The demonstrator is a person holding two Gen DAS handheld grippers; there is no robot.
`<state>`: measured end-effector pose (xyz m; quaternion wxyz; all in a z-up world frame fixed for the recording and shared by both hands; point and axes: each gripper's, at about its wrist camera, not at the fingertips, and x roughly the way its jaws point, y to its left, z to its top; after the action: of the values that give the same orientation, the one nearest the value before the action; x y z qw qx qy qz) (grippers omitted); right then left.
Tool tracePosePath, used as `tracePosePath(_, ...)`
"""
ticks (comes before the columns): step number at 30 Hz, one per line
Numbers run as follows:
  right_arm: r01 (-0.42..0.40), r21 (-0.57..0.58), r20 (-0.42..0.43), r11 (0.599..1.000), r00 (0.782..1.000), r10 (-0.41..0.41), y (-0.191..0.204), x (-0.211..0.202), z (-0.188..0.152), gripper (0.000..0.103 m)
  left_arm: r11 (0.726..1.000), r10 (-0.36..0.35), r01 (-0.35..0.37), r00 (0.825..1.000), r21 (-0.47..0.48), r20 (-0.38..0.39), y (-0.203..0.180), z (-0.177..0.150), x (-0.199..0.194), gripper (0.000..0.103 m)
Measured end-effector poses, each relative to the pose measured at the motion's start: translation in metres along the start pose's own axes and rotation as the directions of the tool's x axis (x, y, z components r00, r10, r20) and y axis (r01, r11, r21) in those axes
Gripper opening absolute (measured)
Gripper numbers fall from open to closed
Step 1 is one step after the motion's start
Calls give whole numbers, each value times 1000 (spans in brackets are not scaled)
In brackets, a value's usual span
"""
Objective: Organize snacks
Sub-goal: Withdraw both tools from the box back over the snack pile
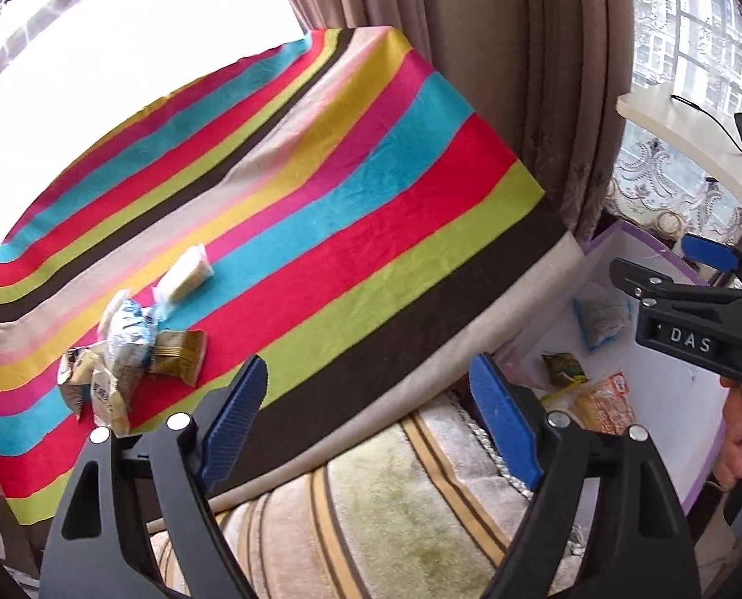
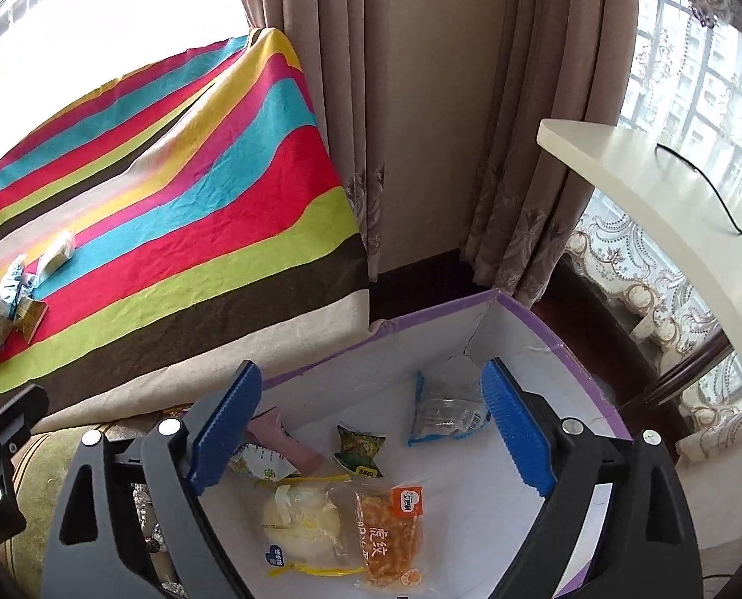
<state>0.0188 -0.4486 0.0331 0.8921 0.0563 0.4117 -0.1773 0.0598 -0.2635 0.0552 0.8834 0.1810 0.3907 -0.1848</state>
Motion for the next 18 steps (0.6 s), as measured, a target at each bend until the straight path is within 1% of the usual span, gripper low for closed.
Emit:
tracePosePath(1, 8, -4, 8, 1000, 1000, -8, 4, -2, 1, 87, 1000, 22, -22, 1000, -16, 11, 6, 0, -1, 93)
tracePosePath(2, 15, -10, 15, 1000, 1000, -15, 8, -4, 2, 87, 998, 60, -59, 998, -35, 26, 12, 0, -3, 94)
tracePosePath(4, 53, -27, 33, 998, 998, -52, 17, -8, 4, 87, 987, 150, -147, 987, -64, 49, 24, 1, -7, 95)
tracePosePath(5, 73, -37, 43, 997, 997, -72, 21, -9, 5, 87, 983, 174, -169, 983, -77, 55, 31, 1, -8, 95)
tracePosePath(8, 108, -88, 76, 990, 992, -102, 38, -15, 7, 87, 972, 183, -174, 982, -158, 45, 57, -1, -8, 95)
tracePosePath(10, 112, -114, 106, 987, 989, -100, 50, -20, 7, 87, 961, 213, -199, 975, -192, 58, 71, -2, -10, 95)
tracePosePath(12, 81, -127, 130, 989, 989, -64, 59, -26, 7, 87, 952, 250, -233, 966, -201, 64, 82, -3, -12, 95)
tracePosePath(13, 51, -131, 136, 990, 990, -33, 64, -28, 8, 87, 948, 258, -240, 964, -209, 65, 87, -4, -13, 95)
tracePosePath(14, -5, -131, 132, 991, 991, 23, 74, -33, 10, 87, 942, 269, -249, 961, -224, 64, 95, -5, -13, 95)
tracePosePath(15, -27, -133, 130, 991, 991, 44, 79, -34, 12, 87, 936, 283, -261, 957, -236, 64, 101, -6, -14, 95)
tracePosePath(16, -27, -133, 130, 991, 991, 44, 79, -34, 12, 87, 932, 292, -269, 954, -245, 63, 108, -8, -14, 95)
tracePosePath(17, -56, -137, 128, 989, 989, 74, 91, -36, 15, 87, 931, 289, -264, 955, -252, 69, 116, -11, -16, 95)
tracePosePath(18, -74, -138, 128, 988, 987, 92, 98, -37, 16, 87, 933, 272, -240, 958, -269, 89, 124, -16, -19, 95)
